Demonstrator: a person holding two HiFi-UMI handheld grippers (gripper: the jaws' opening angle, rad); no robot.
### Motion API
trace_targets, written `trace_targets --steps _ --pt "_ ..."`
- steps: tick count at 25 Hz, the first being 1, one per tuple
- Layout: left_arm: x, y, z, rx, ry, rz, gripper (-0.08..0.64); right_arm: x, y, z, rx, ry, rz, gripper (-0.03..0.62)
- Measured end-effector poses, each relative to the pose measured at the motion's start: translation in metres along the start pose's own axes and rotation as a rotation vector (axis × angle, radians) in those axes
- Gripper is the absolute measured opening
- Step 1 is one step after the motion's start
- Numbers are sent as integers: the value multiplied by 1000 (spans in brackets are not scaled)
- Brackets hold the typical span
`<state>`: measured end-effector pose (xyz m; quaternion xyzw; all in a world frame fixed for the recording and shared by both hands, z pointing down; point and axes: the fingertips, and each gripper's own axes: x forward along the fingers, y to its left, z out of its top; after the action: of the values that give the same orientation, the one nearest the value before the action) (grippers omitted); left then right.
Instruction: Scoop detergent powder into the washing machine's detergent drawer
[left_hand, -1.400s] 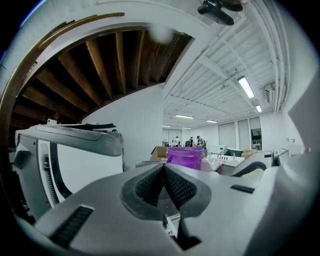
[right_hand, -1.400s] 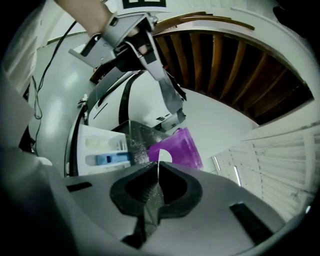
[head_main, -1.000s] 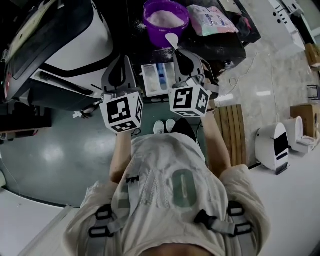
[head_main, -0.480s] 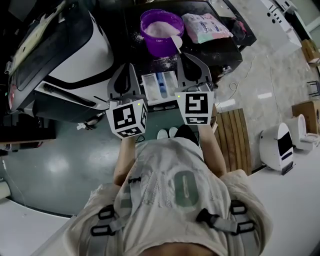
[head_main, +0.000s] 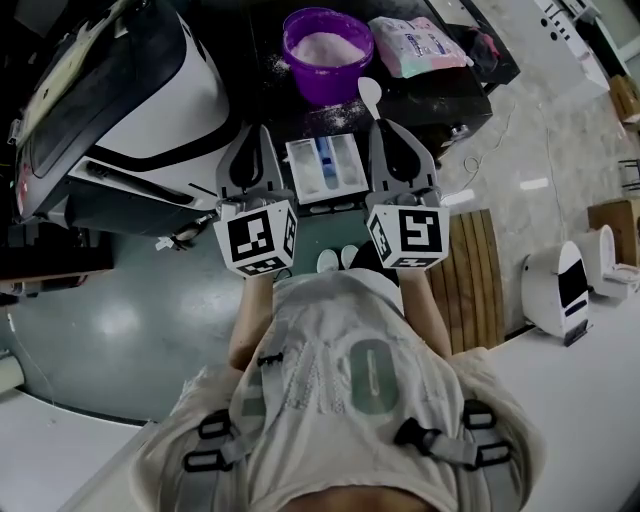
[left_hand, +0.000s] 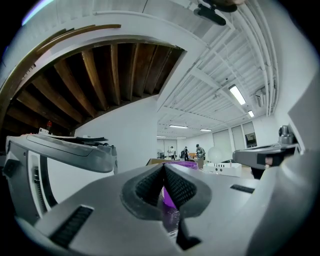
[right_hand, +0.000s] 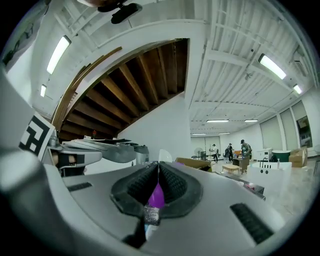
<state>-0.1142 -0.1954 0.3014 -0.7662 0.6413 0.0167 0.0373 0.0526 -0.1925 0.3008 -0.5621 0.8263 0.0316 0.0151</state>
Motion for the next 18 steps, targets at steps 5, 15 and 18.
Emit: trace_targets --steps 5,15,18 --pt "-1 4 -5 -8 4 10 20 -3 2 -16 39 32 7 12" --pt "-1 5 -4 12 -8 27 20 -2 -2 -18 57 32 9 12" --pt "-2 3 -3 14 -9 25 20 -5 -3 -20 64 36 9 12"
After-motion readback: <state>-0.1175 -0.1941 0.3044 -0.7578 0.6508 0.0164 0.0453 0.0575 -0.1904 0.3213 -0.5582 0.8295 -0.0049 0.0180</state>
